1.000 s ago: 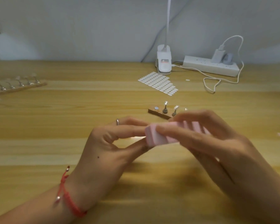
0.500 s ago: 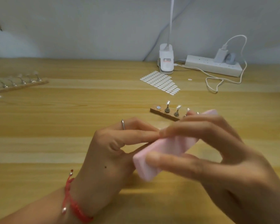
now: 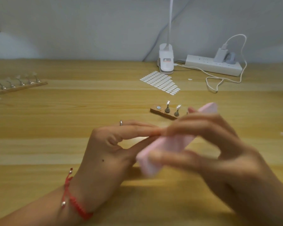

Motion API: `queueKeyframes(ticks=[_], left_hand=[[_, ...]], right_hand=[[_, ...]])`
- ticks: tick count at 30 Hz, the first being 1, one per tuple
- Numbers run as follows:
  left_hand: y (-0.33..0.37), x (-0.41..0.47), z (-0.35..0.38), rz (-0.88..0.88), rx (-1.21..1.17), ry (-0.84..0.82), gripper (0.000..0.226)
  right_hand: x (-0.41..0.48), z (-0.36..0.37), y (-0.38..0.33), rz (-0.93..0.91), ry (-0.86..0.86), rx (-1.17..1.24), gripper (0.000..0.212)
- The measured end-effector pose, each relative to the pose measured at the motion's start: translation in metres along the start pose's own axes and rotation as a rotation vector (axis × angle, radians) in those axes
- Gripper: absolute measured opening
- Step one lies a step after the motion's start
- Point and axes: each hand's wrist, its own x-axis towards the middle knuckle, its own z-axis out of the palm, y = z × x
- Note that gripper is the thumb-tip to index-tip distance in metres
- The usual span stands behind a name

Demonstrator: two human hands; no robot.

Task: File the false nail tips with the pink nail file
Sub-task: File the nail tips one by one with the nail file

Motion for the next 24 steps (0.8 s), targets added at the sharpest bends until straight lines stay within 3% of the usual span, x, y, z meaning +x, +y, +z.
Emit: queueKeyframes(ticks=[3, 5, 10, 14, 18, 21, 24], left_hand=[[-0.002, 0.002, 0.000, -0.026, -0.017, 0.023, 0.013], [-0.002, 0.003, 0.000, -0.055, -0.050, 0.005, 0.021], [0.000, 0.004, 0.002, -0.149, -0.130, 0.047, 0.018], [-0.003, 0.006, -0.001, -0.286, -0.276, -0.101, 0.021], [-0.009, 0.009, -0.006, -0.460, -0.499, -0.308, 0.034], [-0.013, 0.011, -0.007, -0.512, -0.475, -0.291, 0.042], [-0.013, 0.011, -0.006, -0.515, -0.492, -0.319, 0.043]], right_hand=[[0.004, -0.003, 0.004, 0.034, 0.033, 0.015, 0.044], [0.005, 0.000, 0.000, -0.009, 0.033, 0.020, 0.037], [0.010, -0.023, 0.023, 0.143, 0.120, -0.117, 0.047], [0.006, -0.021, 0.016, -0.009, 0.099, -0.159, 0.044], [0.009, -0.018, 0.012, -0.134, 0.053, -0.174, 0.028], [0.009, -0.014, 0.013, -0.069, 0.064, -0.120, 0.031], [0.006, -0.010, 0.010, -0.123, 0.052, -0.134, 0.028]])
